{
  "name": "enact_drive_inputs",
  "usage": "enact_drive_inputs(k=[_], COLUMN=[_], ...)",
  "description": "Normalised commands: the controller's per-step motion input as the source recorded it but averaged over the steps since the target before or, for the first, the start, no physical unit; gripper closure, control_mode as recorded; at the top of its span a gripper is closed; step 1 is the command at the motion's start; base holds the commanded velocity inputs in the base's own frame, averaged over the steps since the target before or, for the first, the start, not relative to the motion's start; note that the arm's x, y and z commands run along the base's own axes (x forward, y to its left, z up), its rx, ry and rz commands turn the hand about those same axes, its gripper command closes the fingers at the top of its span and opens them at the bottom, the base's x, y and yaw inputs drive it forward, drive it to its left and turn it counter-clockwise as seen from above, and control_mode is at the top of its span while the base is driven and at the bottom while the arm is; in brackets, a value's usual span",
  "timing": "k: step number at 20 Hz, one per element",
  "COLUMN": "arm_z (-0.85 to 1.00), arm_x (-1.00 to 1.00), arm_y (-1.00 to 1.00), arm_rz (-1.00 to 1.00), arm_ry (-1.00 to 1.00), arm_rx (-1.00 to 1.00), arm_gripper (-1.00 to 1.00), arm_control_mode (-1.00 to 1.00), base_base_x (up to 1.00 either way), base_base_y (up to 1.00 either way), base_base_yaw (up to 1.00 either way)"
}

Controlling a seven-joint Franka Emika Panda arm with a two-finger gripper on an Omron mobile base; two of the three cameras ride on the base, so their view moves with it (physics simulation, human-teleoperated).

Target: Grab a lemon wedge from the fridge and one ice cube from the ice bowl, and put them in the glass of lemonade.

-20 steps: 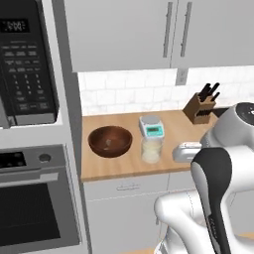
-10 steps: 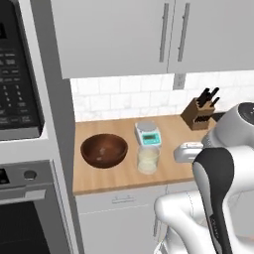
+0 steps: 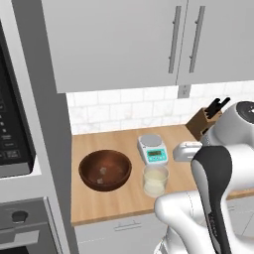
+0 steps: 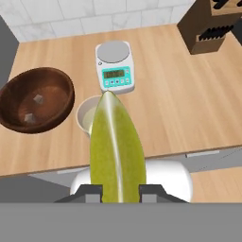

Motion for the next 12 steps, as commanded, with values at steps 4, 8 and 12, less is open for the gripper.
enact_drive_inputs(k=[4,8,12], arm_z=[0.00,0.00,0.00], arm_x=[0.00,0.00,0.00], arm_y=[0.00,0.00,0.00], arm_rz=[0.00,0.00,0.00], arm_ry=[0.00,0.00,0.00], arm_rx=[0.00,0.00,0.00], arm_gripper=[1.00,1.00,1.00], arm_control_mode=[1.00,1.00,1.00], base_base_x=[0.19,0.27,0.28], base_base_y=[0.07,0.30,0.24], base_base_yaw=[-0.01,-0.06,-0.04])
